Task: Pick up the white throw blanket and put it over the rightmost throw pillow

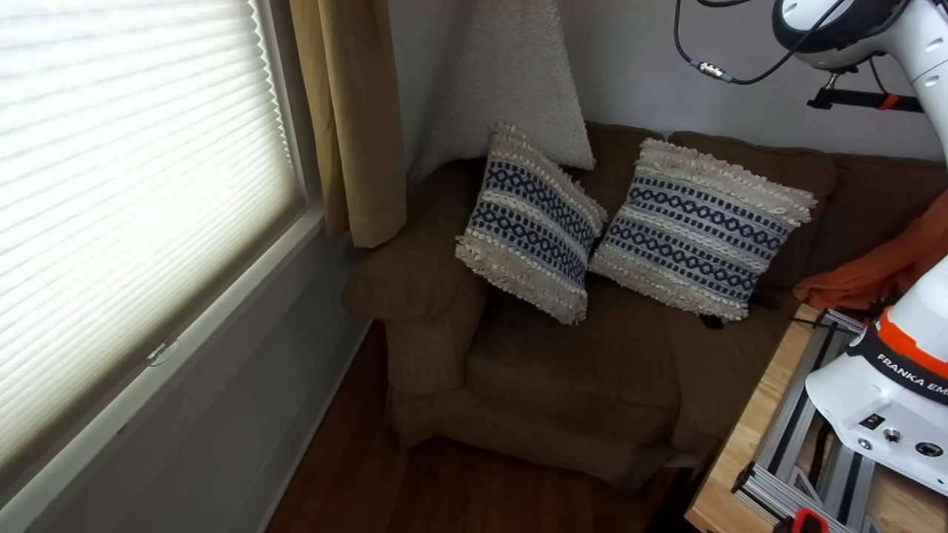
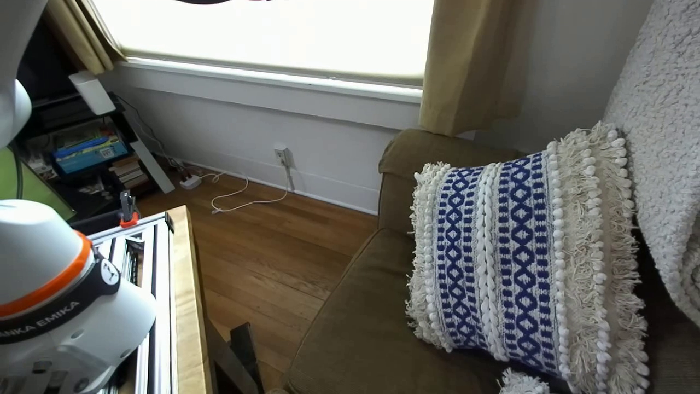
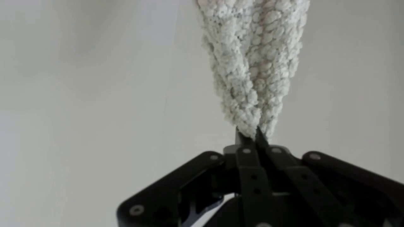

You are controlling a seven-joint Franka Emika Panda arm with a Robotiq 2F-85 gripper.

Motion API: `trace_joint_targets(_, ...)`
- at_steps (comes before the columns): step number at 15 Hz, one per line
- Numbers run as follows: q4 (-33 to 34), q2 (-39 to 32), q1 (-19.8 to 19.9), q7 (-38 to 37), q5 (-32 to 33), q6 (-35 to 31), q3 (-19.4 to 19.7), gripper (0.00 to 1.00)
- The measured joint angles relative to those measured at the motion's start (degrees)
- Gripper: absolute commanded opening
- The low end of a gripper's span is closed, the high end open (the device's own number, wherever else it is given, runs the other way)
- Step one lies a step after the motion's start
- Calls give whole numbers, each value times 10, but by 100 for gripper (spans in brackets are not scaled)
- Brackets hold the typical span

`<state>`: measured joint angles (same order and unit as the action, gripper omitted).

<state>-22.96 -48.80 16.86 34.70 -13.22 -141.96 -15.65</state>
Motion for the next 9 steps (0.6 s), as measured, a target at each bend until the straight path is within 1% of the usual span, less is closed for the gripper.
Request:
trace_joint_targets(1, 3, 11, -2, 0, 3, 33, 5, 1)
trace_joint_targets(2, 6, 26, -2, -2, 8, 80, 13, 1)
trace_joint_targets(5, 3, 85, 5, -18, 26, 239, 39, 1)
trace_joint_targets(9, 3, 148, 23, -47, 28, 454, 73, 1)
